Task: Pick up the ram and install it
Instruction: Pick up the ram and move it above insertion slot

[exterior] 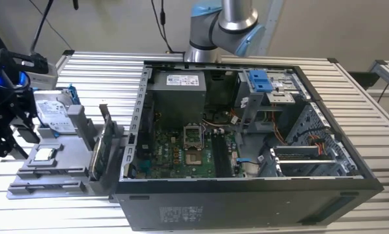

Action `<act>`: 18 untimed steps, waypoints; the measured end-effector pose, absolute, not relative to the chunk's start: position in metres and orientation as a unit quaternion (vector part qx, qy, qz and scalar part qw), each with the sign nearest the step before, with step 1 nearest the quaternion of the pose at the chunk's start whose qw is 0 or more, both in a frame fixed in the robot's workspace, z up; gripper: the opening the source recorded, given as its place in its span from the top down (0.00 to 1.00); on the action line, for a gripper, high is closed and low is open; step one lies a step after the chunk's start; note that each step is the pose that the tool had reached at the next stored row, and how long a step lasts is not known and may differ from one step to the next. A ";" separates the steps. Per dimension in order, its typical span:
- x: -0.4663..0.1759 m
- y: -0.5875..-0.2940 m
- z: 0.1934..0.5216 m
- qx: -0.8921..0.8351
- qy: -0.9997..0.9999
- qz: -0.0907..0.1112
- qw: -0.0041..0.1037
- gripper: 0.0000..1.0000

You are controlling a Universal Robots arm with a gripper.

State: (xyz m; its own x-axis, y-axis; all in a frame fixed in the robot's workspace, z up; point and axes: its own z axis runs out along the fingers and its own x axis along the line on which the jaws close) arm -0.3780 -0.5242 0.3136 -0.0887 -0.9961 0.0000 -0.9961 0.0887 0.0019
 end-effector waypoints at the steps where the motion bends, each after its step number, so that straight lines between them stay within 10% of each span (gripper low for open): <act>1: -0.378 -0.524 0.312 0.676 -0.737 -0.001 0.001 0.58; 18: -0.385 -0.527 0.288 0.696 -0.718 0.001 -0.001 0.58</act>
State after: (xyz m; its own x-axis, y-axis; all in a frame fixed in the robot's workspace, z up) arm -0.3846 -0.5268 0.2881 -0.0310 -0.9995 -0.0002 -0.9995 0.0310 -0.0027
